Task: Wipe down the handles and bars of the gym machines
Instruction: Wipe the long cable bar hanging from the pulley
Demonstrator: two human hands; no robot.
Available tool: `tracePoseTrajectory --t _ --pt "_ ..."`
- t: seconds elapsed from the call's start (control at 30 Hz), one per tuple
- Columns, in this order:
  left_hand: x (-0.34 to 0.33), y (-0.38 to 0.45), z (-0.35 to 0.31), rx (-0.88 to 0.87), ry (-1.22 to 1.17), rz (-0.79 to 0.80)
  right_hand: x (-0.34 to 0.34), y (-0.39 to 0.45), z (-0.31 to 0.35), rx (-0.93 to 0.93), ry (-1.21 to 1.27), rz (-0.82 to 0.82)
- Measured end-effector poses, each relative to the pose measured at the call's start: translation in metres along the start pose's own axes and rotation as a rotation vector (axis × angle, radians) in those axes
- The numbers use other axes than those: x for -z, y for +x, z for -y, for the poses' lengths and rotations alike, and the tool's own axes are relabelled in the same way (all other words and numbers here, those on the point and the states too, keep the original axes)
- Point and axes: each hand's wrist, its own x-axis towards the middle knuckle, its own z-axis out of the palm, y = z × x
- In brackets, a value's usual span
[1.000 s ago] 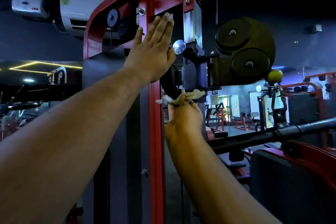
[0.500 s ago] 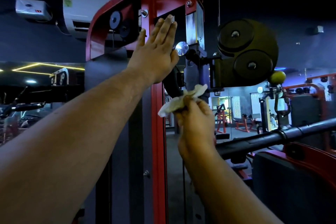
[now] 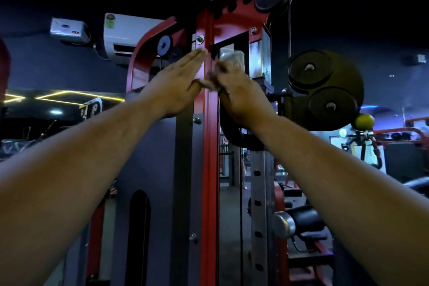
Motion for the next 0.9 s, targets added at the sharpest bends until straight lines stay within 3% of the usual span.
tracePoseTrajectory --t 0.17,0.37,0.6,0.67,0.77,0.9 --pt "0.000 -0.003 -0.011 -0.055 0.076 0.075 0.014 -0.059 -0.004 0.319 -0.033 0.260" --pt "-0.016 0.006 -0.019 -0.076 0.089 0.088 0.017 -0.041 -0.004 0.062 0.167 0.107" --pt "-0.039 -0.022 -0.027 -0.124 0.190 0.115 0.019 -0.107 -0.012 0.092 0.219 0.265" --pt "-0.043 -0.031 -0.031 -0.174 0.247 0.117 0.025 -0.120 -0.015 0.029 0.273 0.181" --pt "-0.052 -0.039 -0.040 -0.183 0.295 0.118 0.024 -0.121 -0.006 -0.206 0.319 0.003" --pt "-0.066 -0.049 -0.055 -0.202 0.386 0.121 0.007 -0.124 0.012 -0.354 0.265 0.218"
